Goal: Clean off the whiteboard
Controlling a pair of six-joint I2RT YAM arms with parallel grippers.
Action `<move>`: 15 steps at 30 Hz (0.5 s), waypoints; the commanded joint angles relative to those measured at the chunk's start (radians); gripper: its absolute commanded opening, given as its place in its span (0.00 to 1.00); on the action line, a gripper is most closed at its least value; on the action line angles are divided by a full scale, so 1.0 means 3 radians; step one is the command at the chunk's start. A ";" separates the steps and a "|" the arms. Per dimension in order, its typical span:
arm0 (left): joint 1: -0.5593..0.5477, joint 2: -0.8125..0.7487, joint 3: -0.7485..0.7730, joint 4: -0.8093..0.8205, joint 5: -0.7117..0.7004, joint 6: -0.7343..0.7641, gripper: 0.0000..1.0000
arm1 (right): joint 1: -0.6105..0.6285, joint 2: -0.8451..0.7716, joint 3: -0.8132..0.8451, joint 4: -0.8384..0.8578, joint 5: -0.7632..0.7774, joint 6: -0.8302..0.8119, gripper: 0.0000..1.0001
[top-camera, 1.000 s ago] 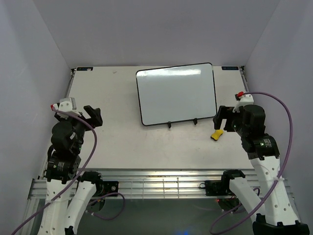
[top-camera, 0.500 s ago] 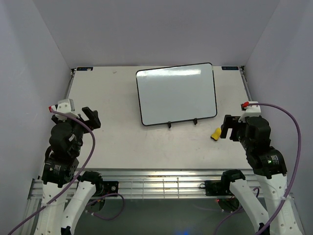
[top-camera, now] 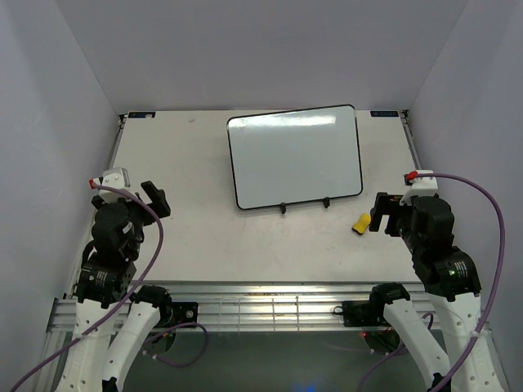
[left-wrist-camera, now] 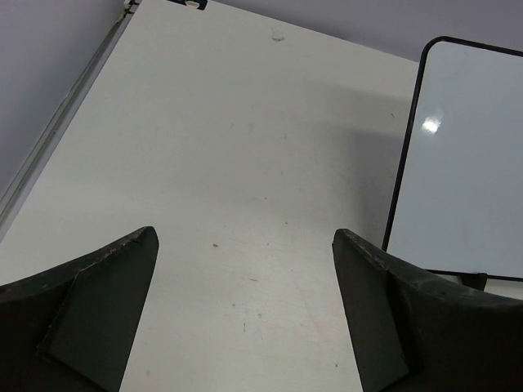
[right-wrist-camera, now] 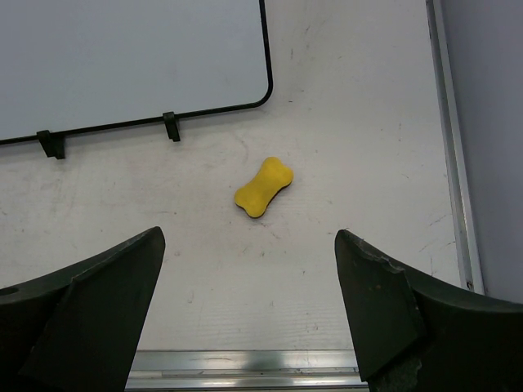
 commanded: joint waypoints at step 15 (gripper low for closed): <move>-0.0013 -0.0002 -0.0123 0.0059 -0.0051 -0.0124 0.98 | 0.0048 0.0001 0.0104 0.0058 0.0001 -0.0077 0.90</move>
